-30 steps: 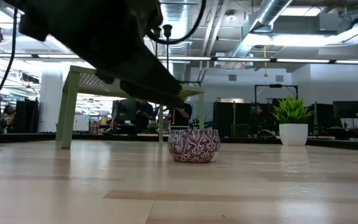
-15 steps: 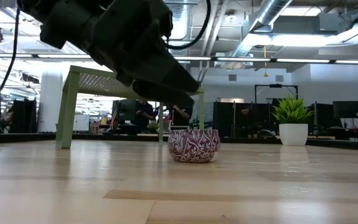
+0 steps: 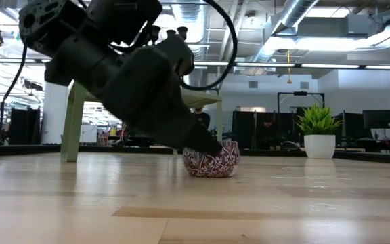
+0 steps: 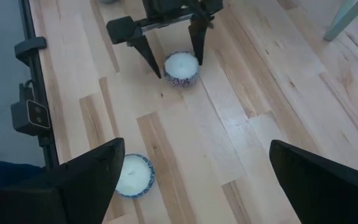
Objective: Pick & Place candle stick holders
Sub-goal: Put the red patterned scented candle on the shelf
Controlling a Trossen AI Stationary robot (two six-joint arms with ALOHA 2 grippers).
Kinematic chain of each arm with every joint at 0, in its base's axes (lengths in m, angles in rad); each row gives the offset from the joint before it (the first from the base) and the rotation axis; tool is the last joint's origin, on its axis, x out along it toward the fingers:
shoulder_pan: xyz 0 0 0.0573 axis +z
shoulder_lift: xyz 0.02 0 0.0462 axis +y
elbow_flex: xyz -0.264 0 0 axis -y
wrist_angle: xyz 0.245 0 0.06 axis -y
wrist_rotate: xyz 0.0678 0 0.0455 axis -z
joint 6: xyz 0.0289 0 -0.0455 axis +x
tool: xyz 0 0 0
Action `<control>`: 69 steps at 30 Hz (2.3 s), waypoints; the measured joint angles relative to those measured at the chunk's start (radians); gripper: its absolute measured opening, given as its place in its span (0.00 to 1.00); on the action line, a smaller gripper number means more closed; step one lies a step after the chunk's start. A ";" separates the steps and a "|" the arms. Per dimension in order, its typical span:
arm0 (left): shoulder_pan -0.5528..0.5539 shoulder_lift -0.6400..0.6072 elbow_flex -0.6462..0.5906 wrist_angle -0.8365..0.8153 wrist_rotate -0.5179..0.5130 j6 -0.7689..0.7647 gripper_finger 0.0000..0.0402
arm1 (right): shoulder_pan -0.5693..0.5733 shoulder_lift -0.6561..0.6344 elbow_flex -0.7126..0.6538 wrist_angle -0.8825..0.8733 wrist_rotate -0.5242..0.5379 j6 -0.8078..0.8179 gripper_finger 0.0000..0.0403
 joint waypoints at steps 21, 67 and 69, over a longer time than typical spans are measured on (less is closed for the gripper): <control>0.001 0.048 0.000 0.040 -0.059 -0.001 0.77 | -0.002 0.000 0.000 0.000 0.000 0.002 0.97; 0.054 -0.351 0.000 -0.198 0.039 -0.032 0.71 | -0.071 0.000 -0.127 0.140 -0.024 -0.054 0.97; 0.071 -0.350 0.000 -0.204 0.044 -0.023 0.71 | -0.071 0.000 -0.127 0.141 -0.024 -0.052 0.97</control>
